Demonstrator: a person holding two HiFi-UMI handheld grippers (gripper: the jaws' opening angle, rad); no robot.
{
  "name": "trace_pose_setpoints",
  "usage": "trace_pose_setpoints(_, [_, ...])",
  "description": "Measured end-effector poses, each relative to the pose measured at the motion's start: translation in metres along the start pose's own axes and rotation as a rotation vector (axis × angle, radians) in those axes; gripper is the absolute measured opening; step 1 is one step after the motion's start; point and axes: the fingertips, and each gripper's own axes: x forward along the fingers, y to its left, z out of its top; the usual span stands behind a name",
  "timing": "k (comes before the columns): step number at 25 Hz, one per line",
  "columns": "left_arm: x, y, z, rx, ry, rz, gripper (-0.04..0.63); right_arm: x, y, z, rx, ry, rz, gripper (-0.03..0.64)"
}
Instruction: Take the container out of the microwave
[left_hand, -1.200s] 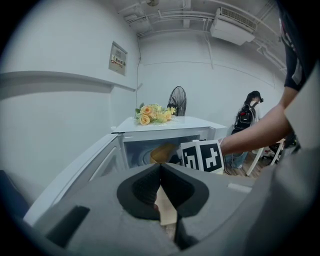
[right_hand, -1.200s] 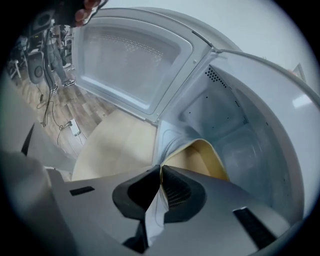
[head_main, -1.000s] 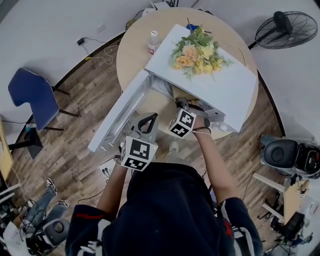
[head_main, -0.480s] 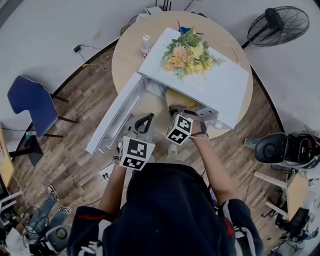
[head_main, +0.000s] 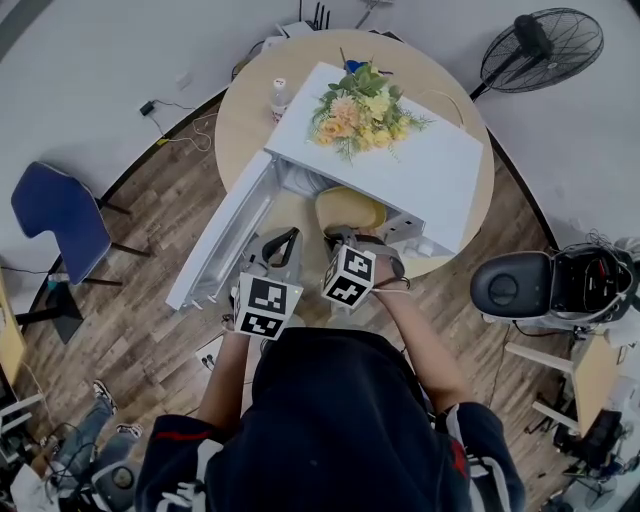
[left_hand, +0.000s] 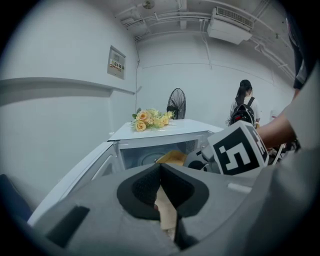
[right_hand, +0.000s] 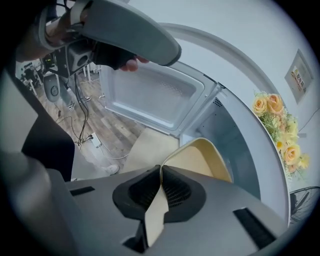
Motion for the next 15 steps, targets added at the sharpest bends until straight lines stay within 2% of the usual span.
trace_pose_setpoints(6, [-0.001, -0.009, 0.003, 0.008, 0.002, -0.005, 0.012, -0.013, 0.008, -0.004, -0.043, 0.007, -0.015, 0.020])
trace_pose_setpoints(15, [0.000, -0.023, 0.003, 0.025, 0.001, -0.028, 0.012, -0.030, 0.029, -0.009, -0.092, 0.028, 0.017, 0.020])
